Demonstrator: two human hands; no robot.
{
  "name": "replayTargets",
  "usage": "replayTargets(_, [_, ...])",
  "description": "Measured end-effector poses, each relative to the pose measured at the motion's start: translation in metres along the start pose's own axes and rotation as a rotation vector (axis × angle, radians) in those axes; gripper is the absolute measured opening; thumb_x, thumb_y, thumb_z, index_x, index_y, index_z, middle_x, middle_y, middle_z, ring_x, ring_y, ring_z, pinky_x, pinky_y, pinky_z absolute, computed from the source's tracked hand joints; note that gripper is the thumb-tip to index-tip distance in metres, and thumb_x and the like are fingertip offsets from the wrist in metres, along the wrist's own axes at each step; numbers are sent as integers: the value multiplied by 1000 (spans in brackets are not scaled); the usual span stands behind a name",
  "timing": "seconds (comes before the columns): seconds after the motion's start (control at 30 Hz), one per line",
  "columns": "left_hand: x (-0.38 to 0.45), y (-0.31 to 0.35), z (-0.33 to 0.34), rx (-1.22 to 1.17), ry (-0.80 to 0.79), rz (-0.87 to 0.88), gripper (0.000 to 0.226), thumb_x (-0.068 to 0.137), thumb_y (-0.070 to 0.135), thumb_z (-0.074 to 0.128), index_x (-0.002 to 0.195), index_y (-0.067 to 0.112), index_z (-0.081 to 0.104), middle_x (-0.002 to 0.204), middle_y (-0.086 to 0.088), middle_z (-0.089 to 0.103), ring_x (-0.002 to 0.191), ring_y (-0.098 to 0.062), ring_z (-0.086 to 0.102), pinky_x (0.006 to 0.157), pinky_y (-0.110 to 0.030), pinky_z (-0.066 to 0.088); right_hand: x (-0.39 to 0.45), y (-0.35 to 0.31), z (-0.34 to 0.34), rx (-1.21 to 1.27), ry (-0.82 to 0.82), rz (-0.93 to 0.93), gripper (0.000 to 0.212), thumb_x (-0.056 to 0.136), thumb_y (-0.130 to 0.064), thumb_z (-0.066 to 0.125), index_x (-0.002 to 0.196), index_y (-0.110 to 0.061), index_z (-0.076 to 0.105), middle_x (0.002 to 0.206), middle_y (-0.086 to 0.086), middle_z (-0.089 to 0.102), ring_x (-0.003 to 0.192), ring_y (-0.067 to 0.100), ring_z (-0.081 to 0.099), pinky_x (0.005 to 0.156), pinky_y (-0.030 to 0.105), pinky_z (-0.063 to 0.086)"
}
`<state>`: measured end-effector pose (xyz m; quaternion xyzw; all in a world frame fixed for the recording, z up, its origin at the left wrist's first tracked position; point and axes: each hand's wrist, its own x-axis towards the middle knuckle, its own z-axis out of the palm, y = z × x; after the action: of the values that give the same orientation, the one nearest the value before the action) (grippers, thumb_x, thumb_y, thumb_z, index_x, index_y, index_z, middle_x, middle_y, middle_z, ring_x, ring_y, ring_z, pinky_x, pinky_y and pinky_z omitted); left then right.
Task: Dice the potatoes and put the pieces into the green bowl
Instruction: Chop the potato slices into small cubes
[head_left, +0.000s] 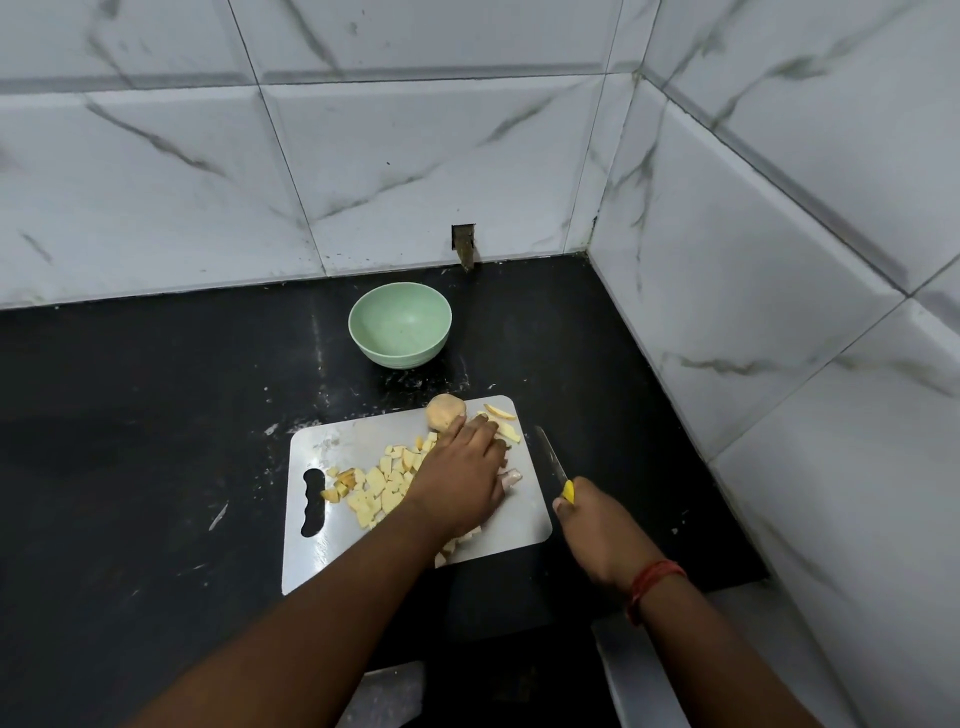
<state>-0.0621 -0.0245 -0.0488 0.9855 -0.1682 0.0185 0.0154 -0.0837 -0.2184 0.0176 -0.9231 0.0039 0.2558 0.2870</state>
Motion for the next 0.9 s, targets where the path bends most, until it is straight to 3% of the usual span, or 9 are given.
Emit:
replayTargets(0.13, [5,2,-1,24,-40,26,56,102,52,34,137,14,55,130,-4,52,132,-24,43,126,-48,2,1,-1,1,-3,6,-15,21,102,-30,42,99,-11,50,82,0,50,70,10,46,64,27,36])
replayTargets(0.27, [0,12,4,2,4,52,63,101,54,30,142,12,55,136,-4,52,134,-24,43,126,-50,5,2,0,4,24,5,-20,20,102,-27,42,98,-9,50,81,1,51,69,12,46,66,29,37])
replayTargets(0.33, [-3,17,9,13,35,84,63,100,53,29,134,11,62,135,-5,55,132,-25,46,126,-49,11,2,0,4,17,5,-19,20,102,-27,42,99,-9,50,82,2,51,69,12,46,65,29,38])
replayTargets(0.47, [-14,19,13,49,105,88,52,101,49,36,105,12,72,101,-1,61,104,-23,57,123,-48,20,6,2,3,-1,6,4,20,102,-29,42,101,-11,51,84,3,53,72,13,49,74,34,45])
replayTargets(0.53, [-18,16,11,75,130,53,48,100,49,39,100,13,72,96,-1,61,99,-23,57,123,-48,21,6,3,3,-19,0,6,20,102,-29,41,101,-12,51,84,2,52,73,13,50,73,33,45])
replayTargets(0.63, [-19,12,9,80,142,29,49,100,50,41,100,12,73,105,-4,62,107,-24,57,122,-50,27,6,3,4,-32,-7,-10,21,103,-29,40,100,-11,51,83,2,51,71,12,48,68,29,40])
replayTargets(0.73, [-18,10,9,75,99,-5,57,101,52,36,121,10,68,131,-12,59,127,-28,51,122,-50,25,6,1,5,-37,-10,-19,21,103,-28,41,100,-10,50,83,1,51,72,13,48,66,28,38])
replayTargets(0.9, [-14,15,12,76,29,24,70,102,53,23,139,5,57,134,-7,57,127,-25,51,126,-46,15,8,0,8,-86,-31,-13,19,102,-26,42,97,-9,48,91,6,54,82,19,51,71,28,36])
